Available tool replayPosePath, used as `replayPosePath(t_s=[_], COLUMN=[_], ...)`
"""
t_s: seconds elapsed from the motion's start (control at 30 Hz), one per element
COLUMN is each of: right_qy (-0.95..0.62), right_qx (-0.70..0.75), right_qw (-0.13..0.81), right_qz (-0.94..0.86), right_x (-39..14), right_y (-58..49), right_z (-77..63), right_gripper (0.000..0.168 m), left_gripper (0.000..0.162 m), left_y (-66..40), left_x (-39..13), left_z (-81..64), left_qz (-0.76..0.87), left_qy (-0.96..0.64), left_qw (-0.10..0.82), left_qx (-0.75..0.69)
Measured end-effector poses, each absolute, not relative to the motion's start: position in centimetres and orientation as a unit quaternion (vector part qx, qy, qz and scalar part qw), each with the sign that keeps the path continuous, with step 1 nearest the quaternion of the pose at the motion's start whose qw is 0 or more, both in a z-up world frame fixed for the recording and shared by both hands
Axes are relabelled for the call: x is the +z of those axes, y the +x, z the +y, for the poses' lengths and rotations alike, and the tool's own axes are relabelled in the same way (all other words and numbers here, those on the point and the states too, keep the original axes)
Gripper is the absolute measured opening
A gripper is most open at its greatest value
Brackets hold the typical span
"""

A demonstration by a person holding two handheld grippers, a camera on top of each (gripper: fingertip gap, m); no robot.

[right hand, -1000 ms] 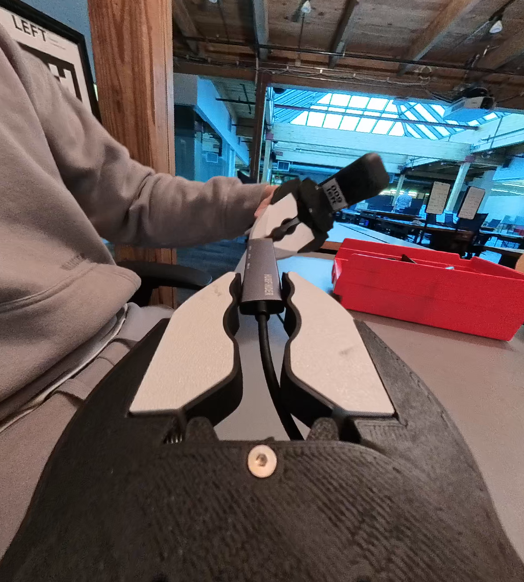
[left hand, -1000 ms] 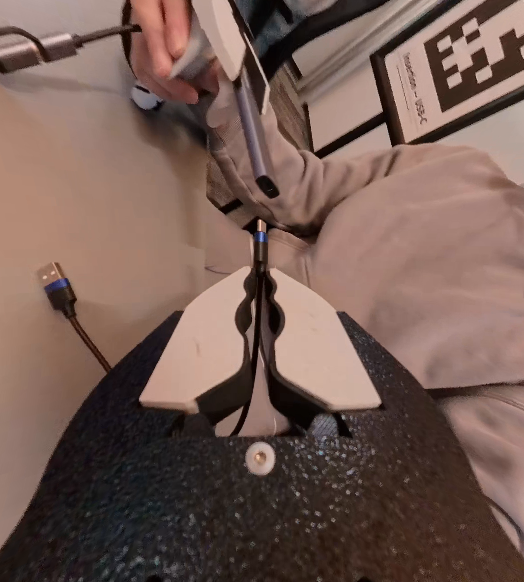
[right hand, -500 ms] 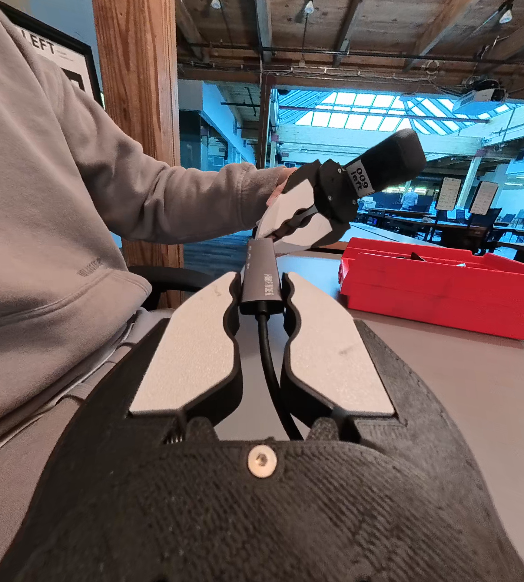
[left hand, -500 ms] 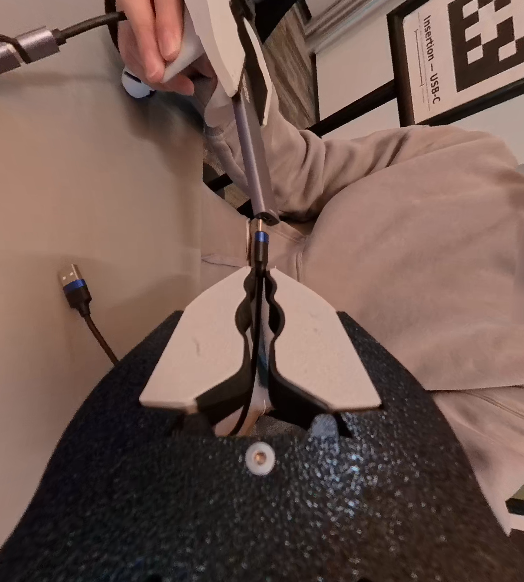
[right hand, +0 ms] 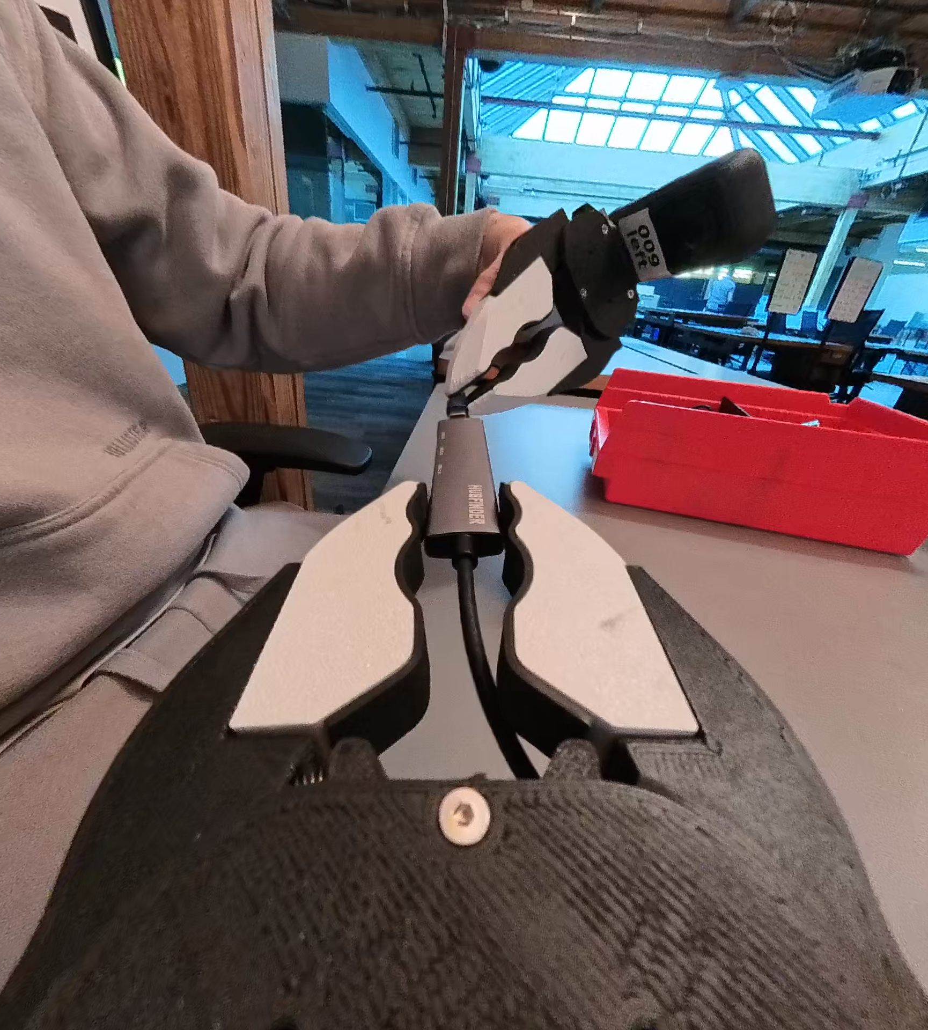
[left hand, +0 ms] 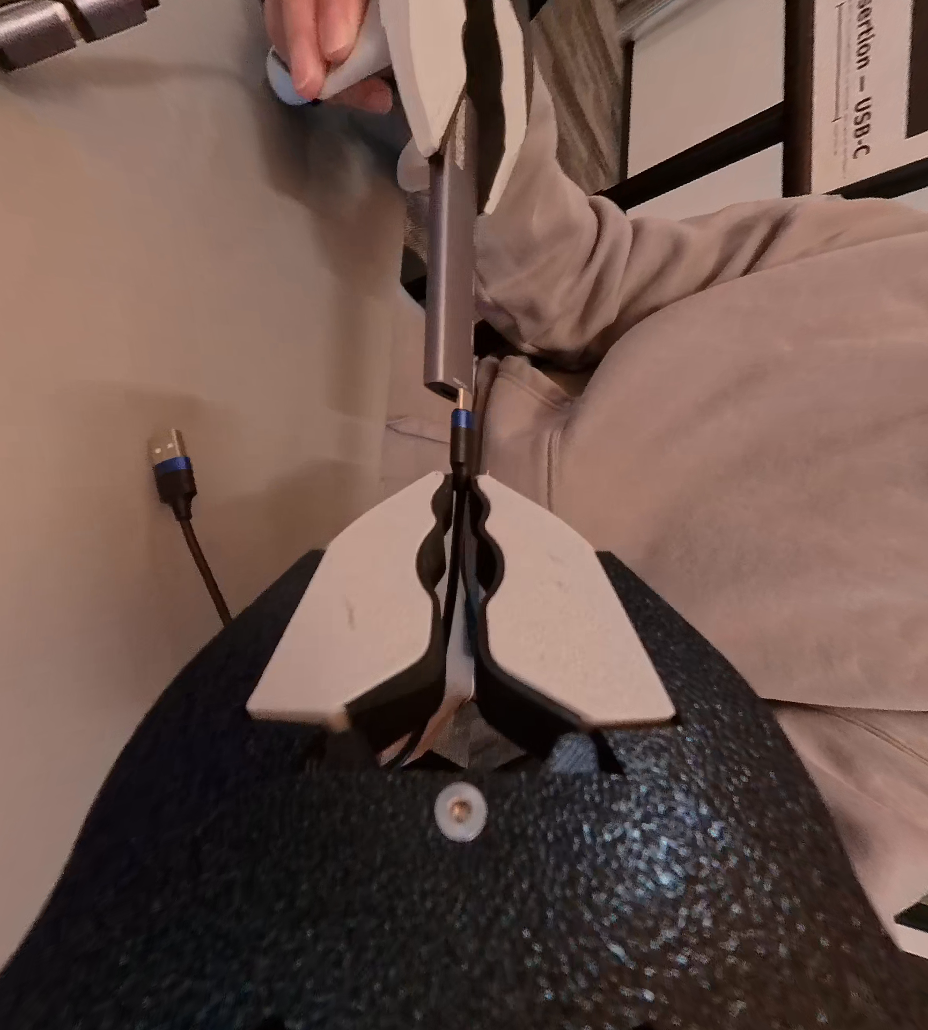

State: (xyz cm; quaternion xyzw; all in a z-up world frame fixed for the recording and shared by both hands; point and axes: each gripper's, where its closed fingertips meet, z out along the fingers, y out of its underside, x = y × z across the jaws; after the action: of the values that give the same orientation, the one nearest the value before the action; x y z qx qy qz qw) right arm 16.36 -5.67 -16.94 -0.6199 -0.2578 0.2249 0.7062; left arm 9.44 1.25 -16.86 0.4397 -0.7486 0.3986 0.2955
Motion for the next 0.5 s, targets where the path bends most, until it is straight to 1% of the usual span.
replayPosePath(t_s=[0.17, 0.33, 0.4, 0.5], right_qy=[-0.624, -0.566, -0.593, -0.591], right_qx=[0.228, 0.248, 0.233, 0.235], right_qw=[0.702, 0.753, 0.734, 0.732], right_qz=[-0.257, -0.228, -0.236, -0.243], right_x=[-17.0, -15.0, -16.0, -16.0], right_y=[16.3, 17.1, 17.1, 16.9], right_z=[-5.6, -6.2, -5.9, -6.0], right_gripper=[0.025, 0.025, 0.025, 0.025], left_gripper=[0.005, 0.005, 0.005, 0.005], left_y=[9.8, 10.5, 10.5, 10.4], left_x=[-18.1, -17.5, -17.3, -16.9], left_z=[1.7, 1.6, 1.6, 1.3], left_qz=[-0.768, -0.76, -0.757, -0.752], left_qy=[0.452, 0.456, 0.454, 0.449], left_qw=[0.27, 0.253, 0.256, 0.266], left_qx=[0.364, 0.387, 0.394, 0.403])
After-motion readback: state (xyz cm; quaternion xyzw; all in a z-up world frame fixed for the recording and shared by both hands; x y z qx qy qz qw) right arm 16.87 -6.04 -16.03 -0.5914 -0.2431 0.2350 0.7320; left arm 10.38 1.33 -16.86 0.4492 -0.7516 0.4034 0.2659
